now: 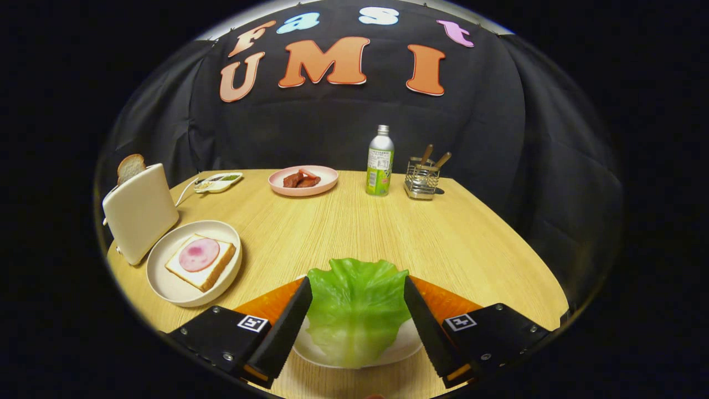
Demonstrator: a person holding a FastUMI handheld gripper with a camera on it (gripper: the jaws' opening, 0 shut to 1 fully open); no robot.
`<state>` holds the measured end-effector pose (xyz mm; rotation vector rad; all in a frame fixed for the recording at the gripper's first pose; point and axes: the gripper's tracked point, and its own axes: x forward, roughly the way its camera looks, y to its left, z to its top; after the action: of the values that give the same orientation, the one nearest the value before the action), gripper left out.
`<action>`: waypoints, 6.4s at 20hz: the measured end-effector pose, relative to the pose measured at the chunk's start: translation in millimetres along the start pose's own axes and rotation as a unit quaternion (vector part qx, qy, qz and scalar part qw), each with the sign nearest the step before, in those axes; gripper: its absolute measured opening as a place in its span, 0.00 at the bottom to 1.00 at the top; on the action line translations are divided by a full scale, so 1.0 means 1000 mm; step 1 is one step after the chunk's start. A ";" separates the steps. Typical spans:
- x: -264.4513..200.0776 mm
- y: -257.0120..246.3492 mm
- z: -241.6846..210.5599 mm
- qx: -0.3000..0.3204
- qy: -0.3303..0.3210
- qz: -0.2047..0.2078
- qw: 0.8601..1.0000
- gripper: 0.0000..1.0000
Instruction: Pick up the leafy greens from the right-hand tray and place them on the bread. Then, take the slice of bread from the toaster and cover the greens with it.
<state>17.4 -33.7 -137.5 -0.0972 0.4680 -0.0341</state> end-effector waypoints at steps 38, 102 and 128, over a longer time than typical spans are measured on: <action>0.003 0.004 0.005 0.030 0.027 -0.001 0.999 0.01; -0.028 0.256 0.081 -0.053 -0.043 0.124 0.990 0.98; -0.094 0.432 0.199 -0.036 -0.123 0.189 0.974 0.98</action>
<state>28.1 417.9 37.4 -0.0801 0.2326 0.3659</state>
